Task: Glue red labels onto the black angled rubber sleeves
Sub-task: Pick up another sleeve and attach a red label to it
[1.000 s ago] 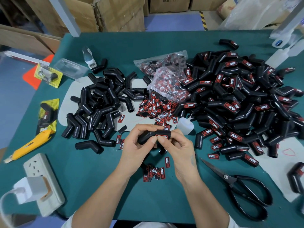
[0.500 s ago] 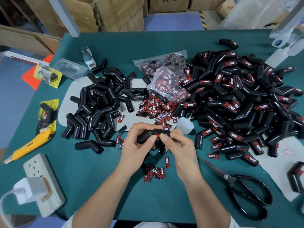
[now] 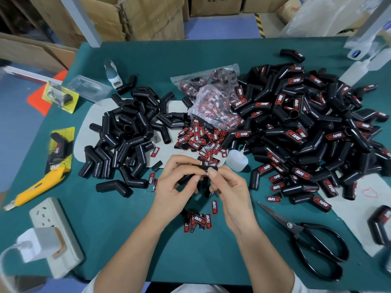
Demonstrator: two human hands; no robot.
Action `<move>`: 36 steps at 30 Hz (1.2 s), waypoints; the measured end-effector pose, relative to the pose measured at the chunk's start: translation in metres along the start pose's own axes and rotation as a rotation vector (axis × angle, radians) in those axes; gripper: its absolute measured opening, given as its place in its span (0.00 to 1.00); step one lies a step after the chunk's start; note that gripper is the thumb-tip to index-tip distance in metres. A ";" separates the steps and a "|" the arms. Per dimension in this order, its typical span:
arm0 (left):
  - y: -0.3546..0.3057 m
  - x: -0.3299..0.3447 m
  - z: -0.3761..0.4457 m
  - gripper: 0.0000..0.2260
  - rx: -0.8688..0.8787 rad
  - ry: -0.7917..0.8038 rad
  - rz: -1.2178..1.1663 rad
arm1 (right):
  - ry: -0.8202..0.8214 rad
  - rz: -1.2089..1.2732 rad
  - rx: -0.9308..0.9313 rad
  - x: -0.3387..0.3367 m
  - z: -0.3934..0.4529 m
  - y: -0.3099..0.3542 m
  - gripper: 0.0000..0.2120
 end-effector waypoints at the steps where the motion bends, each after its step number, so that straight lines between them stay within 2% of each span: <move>1: 0.000 0.000 0.000 0.08 0.000 0.002 -0.002 | 0.000 0.001 -0.001 0.000 0.000 0.000 0.18; 8: 0.001 -0.002 0.002 0.08 -0.003 0.039 -0.010 | -0.013 0.014 0.028 -0.001 -0.001 0.001 0.22; 16: 0.008 -0.007 0.003 0.07 -0.029 0.065 0.022 | 0.005 -0.004 0.046 0.000 -0.001 0.001 0.19; 20: 0.011 -0.008 0.004 0.07 -0.047 0.069 0.018 | 0.017 -0.003 0.063 0.001 0.000 0.001 0.23; 26: 0.013 -0.007 0.004 0.07 -0.082 0.066 -0.067 | -0.015 0.061 0.130 -0.001 0.001 -0.004 0.23; 28: 0.016 -0.008 0.005 0.07 -0.105 0.059 -0.076 | 0.003 0.008 0.096 0.000 0.000 -0.001 0.21; 31: 0.016 -0.008 0.005 0.07 -0.115 0.056 -0.100 | 0.055 -0.144 -0.041 0.007 -0.001 0.014 0.13; 36: 0.019 -0.008 0.006 0.06 -0.174 0.053 -0.128 | 0.051 -0.207 -0.070 0.008 -0.002 0.019 0.15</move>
Point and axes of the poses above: each hand's wrist, its own z-axis towards the middle knuckle, its own x-axis out of the palm, y = z × x, the point moved 8 cm from there along z, towards the middle knuckle, and after that the axes turned 2 degrees about -z, right-handed, at the moved point
